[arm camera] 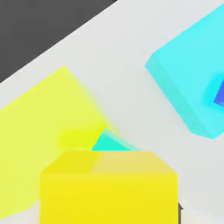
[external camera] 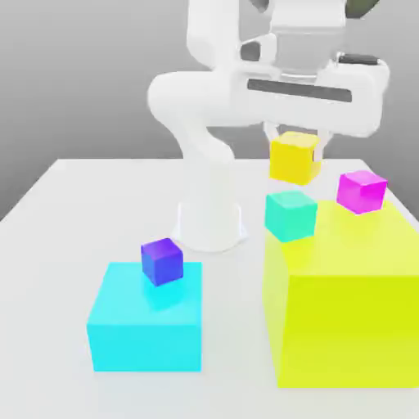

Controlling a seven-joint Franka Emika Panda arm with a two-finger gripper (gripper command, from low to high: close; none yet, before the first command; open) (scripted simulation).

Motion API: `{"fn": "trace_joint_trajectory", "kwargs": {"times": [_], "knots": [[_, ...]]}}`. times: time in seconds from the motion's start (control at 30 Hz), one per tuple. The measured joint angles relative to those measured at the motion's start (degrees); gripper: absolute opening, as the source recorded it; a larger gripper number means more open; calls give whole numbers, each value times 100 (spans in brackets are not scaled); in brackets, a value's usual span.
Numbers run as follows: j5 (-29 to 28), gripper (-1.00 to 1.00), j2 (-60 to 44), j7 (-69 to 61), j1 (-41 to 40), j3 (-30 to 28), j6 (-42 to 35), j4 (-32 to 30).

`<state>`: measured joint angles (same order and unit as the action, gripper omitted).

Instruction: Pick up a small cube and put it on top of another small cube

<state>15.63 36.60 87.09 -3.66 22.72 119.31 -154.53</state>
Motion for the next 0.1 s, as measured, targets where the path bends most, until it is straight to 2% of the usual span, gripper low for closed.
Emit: {"fn": "trace_joint_trajectory", "kwargs": {"times": [0.1], "knots": [[0,100,0,0,0,0,0,0]]}}
